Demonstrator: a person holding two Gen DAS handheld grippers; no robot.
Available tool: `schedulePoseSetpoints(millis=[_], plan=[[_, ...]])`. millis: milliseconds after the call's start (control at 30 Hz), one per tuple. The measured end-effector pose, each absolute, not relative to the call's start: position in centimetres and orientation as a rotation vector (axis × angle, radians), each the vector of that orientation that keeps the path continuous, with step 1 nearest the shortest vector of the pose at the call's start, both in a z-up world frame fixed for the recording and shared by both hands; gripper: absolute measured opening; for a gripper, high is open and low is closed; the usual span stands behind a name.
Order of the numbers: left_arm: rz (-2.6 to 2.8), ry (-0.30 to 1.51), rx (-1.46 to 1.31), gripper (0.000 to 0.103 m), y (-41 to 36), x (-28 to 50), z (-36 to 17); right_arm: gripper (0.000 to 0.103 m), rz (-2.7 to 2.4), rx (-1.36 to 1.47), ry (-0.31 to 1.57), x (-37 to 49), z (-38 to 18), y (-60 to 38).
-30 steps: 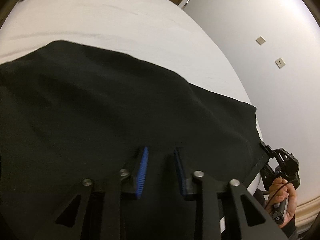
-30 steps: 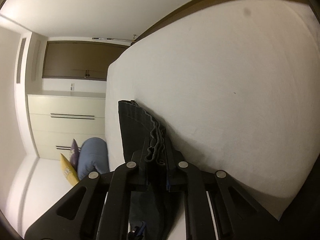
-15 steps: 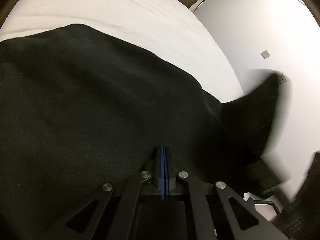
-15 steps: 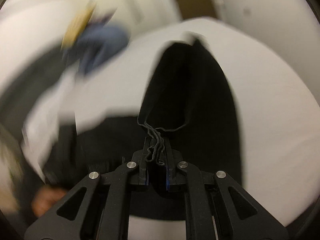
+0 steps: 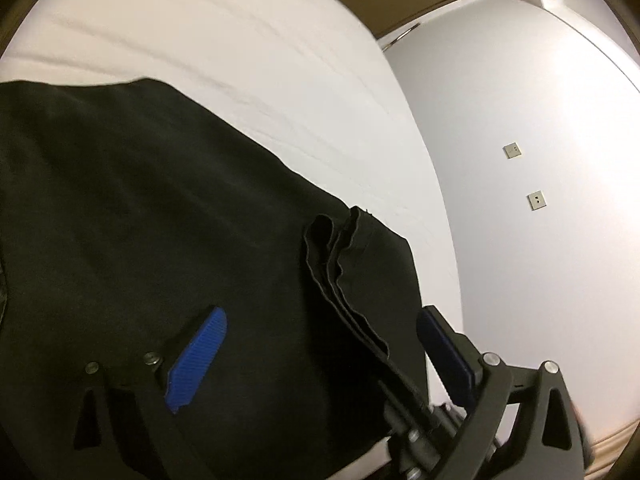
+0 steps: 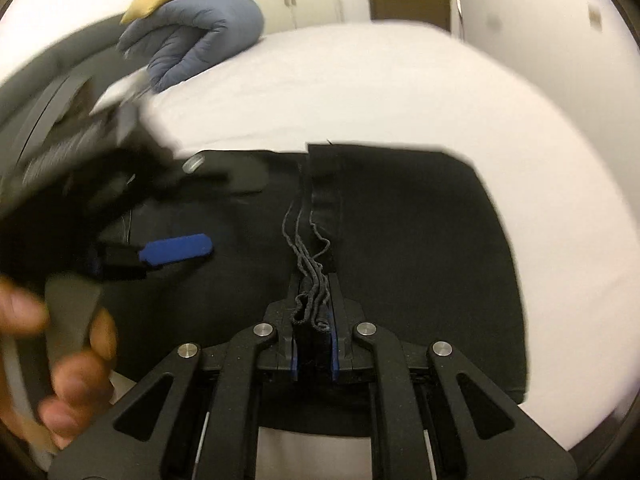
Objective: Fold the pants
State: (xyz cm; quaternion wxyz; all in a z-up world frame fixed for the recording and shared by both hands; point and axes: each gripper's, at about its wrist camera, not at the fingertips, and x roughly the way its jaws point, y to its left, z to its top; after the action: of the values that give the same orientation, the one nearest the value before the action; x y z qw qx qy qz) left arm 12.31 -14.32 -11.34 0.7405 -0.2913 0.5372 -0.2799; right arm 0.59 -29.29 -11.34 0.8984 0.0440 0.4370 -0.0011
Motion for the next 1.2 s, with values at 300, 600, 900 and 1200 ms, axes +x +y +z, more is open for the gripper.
schedulePoseSetpoints(millis=[300, 600, 900, 1200], plan=[[-0.696, 1.347, -0.651, 0.088, -16.4, 15.8, -13.0, 0.009, -0.035, -0.48, 0.747, -4.0, -10.4, -21.2], [-0.732, 1.379, -0.528, 0.009, -15.0, 18.2, -12.4, 0.009, 0.018, -0.611, 0.716, -6.9, -10.8, -18.1], [-0.697, 1.328, -0.297, 0.008, -10.2, 19.5, -10.0, 0.009, 0.131, -0.657, 0.72, -7.9, -9.5, -13.1], [-0.616, 1.344, -0.253, 0.009, -5.9, 17.5, -11.7, 0.01, 0.27, -0.657, 0.76, -10.5, -10.1, -8.8]])
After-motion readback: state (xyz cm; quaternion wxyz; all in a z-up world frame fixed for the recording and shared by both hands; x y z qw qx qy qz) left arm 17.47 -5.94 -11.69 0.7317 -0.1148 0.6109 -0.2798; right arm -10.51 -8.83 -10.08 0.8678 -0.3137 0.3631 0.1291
